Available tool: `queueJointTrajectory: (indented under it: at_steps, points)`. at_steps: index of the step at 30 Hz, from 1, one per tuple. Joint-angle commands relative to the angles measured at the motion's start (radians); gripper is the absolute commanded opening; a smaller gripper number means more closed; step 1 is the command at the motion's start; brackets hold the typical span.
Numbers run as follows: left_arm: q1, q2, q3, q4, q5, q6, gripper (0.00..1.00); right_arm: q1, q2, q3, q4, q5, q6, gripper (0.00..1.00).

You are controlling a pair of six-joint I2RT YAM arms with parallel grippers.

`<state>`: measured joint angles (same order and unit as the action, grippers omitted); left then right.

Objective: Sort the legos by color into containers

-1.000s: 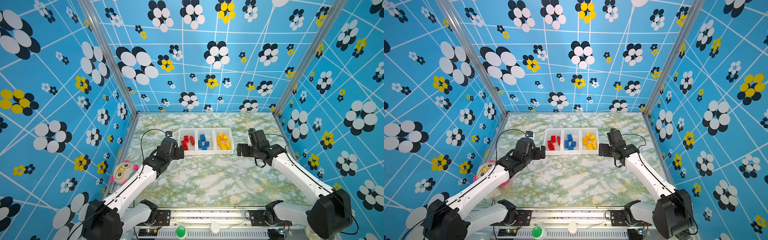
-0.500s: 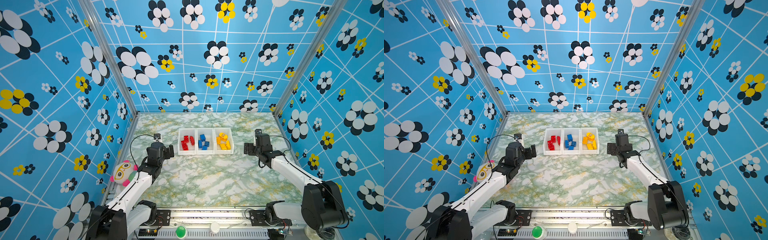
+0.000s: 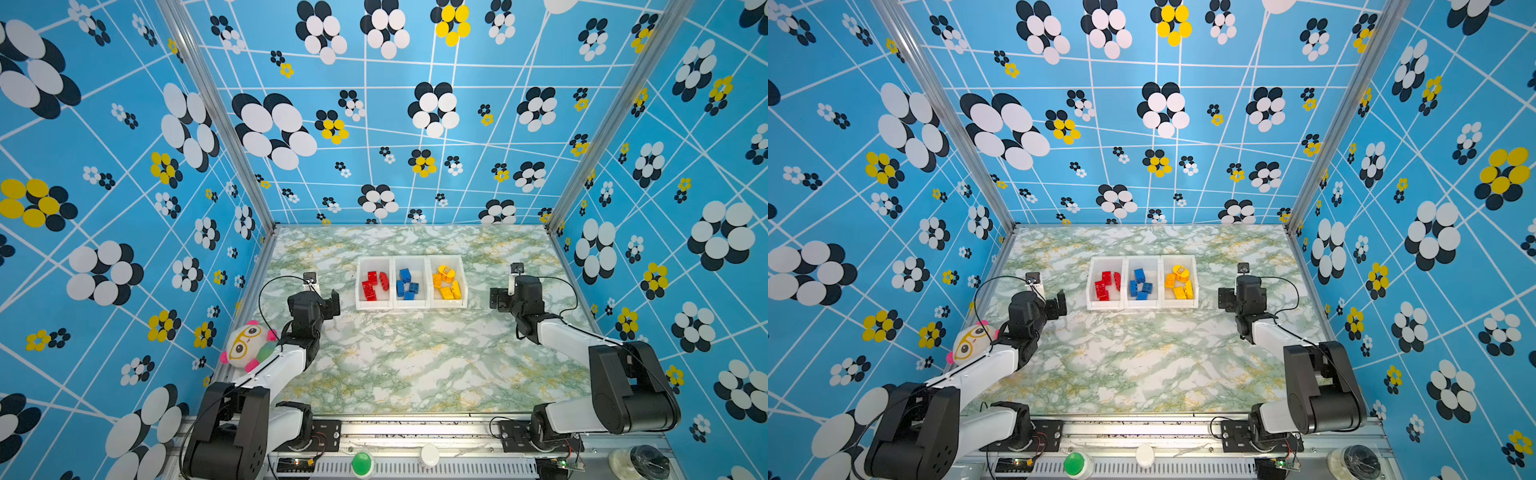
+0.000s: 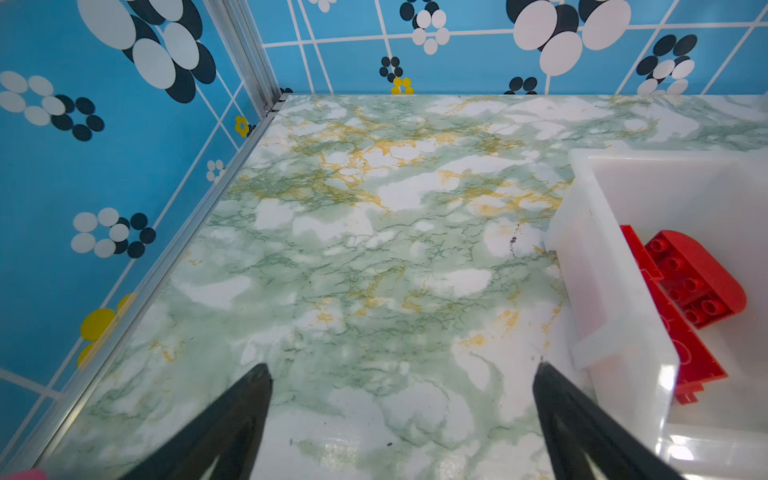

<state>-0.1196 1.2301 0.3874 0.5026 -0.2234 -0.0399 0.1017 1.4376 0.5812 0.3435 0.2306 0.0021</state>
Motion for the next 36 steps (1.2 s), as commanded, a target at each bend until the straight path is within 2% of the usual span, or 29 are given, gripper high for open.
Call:
queueJointTrajectory:
  at_steps: [1,10,13,19,23,29,36]
  points:
    - [0.011,0.065,-0.016,0.172,0.021,0.058,0.99,-0.018,0.014,-0.032,0.124,-0.026,-0.015,0.99]
    - [0.041,0.218,-0.014,0.351,0.031,0.046,0.99,-0.028,0.055,-0.089,0.327,-0.075,-0.038,0.99]
    - [0.044,0.26,-0.02,0.4,0.03,0.04,0.99,-0.034,0.047,-0.101,0.336,-0.073,-0.026,0.99]
    - [0.046,0.32,-0.031,0.468,0.032,0.038,0.99,-0.059,0.113,-0.222,0.623,-0.113,-0.015,0.99]
    - [0.046,0.321,-0.029,0.469,0.032,0.038,0.99,-0.059,0.098,-0.212,0.571,-0.088,-0.01,0.99]
    - [0.047,0.321,-0.028,0.466,0.032,0.038,0.99,-0.046,0.104,-0.219,0.594,0.109,0.046,0.99]
    - [0.047,0.321,-0.027,0.465,0.033,0.038,0.99,-0.036,0.107,-0.21,0.583,0.102,0.034,0.99]
